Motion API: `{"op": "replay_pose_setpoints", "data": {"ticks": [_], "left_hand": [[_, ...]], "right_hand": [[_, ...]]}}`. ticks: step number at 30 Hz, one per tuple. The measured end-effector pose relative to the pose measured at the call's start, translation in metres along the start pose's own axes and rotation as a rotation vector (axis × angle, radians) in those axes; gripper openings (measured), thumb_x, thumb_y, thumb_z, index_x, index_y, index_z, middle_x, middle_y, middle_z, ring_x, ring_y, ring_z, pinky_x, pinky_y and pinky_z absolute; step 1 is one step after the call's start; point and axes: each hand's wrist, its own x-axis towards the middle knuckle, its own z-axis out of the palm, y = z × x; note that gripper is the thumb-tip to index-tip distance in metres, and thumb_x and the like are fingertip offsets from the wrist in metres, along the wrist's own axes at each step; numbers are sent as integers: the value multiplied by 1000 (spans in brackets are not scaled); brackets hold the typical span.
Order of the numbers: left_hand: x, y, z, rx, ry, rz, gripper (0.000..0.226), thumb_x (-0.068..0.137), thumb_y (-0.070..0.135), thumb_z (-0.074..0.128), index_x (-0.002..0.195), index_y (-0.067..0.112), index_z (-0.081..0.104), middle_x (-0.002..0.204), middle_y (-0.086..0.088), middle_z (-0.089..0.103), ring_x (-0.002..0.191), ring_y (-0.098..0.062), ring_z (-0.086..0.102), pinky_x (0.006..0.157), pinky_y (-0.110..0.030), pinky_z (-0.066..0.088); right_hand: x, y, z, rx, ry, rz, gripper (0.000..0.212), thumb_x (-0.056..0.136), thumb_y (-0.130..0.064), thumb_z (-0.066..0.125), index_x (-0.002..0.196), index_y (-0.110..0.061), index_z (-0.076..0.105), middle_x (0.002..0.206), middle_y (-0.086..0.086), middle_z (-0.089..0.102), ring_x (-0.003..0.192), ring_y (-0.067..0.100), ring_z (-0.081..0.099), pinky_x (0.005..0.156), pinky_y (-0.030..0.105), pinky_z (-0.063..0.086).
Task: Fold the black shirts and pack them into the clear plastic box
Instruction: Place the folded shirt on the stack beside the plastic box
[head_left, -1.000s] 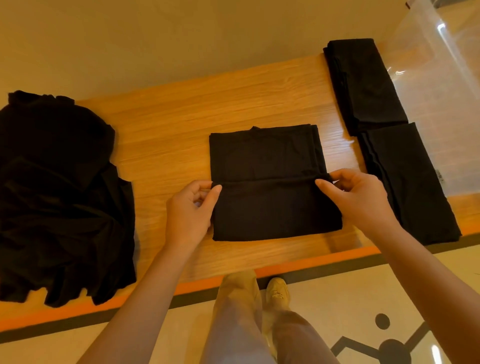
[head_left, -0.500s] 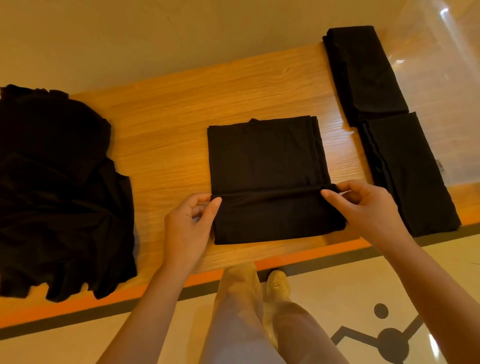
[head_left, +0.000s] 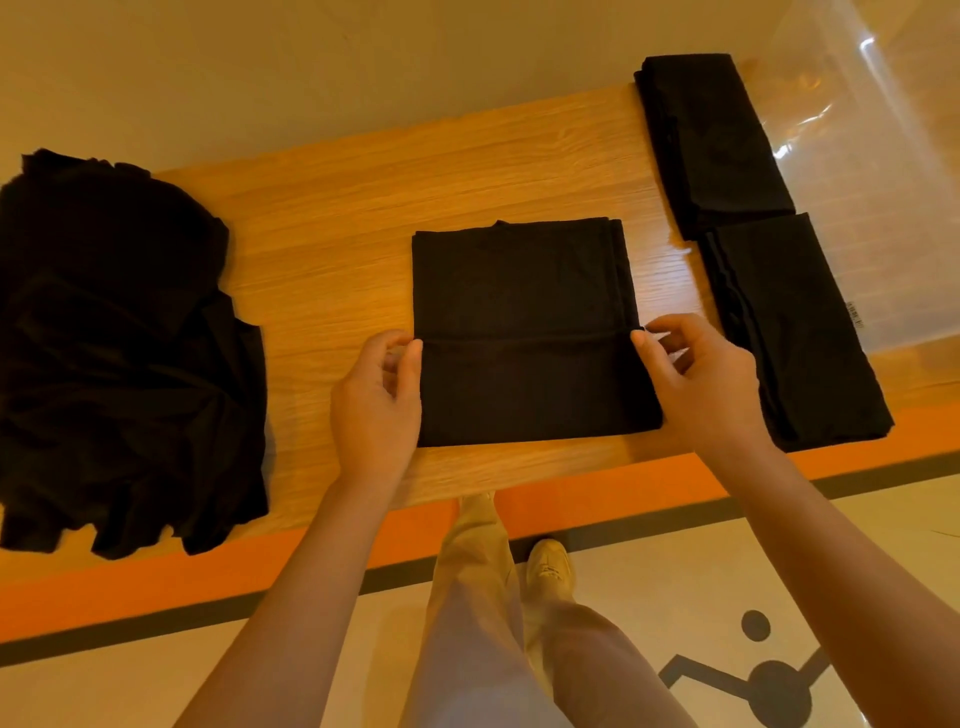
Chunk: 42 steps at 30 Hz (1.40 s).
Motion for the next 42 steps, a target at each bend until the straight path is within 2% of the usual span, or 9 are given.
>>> {"op": "replay_pose_setpoints", "data": {"ticks": [2,4,7,9,20,25,31,36,42], "left_hand": [[-9,1,-2,86,62,101,34,99,33,50,126,13,54,107,2,60,81,-9,58,71,-22,48],[-27,6,3,220,42,274,38,100,32,47,131,11,51,128,-6,55,114,-18,54,96,-29,38],[-57,13,22,408,-209,507,48,102,37,34,144,15,40,152,-5,36,142,-19,30,110,-36,24],[-67,9,33,534,-344,511,54,103,42,27,151,18,26,160,-4,20,148,-20,15,115,-43,21],[-43,-21,2,758,-425,263,68,98,58,3,154,20,8,162,-1,2,149,-21,-2,117,-53,-1],[4,6,-5,592,-359,186,65,94,59,-6,152,30,-6,161,3,-11,148,-15,-13,114,-49,-11],[117,32,20,624,-362,309,54,101,34,41,150,19,25,156,-5,27,144,-21,21,113,-40,15],[154,44,27,755,-362,349,36,97,34,52,130,20,51,127,-5,55,119,-24,47,100,-38,23],[169,52,25,781,-481,181,30,94,41,56,117,23,60,115,-4,56,116,-25,46,94,-41,24]], "right_hand": [[-7,-2,-1,-126,118,-166,35,96,-34,53,121,-10,57,100,2,62,84,15,60,72,25,47],[-20,-7,3,-219,169,-375,36,98,-30,50,125,-7,55,120,10,58,107,23,56,88,31,45],[-39,-13,26,-310,-27,-557,48,98,-32,47,141,-9,44,148,11,40,138,24,37,112,39,32],[-47,-9,44,-445,-160,-563,55,101,-42,34,149,-15,31,158,7,23,147,20,17,118,44,21],[-20,16,31,-647,-231,-427,69,99,-55,14,153,-12,16,161,5,9,149,18,4,120,45,10],[16,-6,26,-481,-257,-410,66,99,-53,12,152,-14,19,161,2,11,149,13,-1,121,44,0],[103,-44,27,-483,-200,-451,49,100,-18,41,148,-8,32,156,10,28,146,23,19,120,39,9],[151,-64,31,-715,-315,-449,48,97,-20,49,143,-12,37,141,13,43,131,32,38,110,44,23],[179,-87,23,-818,-483,-306,28,95,-28,52,121,-17,52,105,7,59,110,29,49,106,46,16]]}}
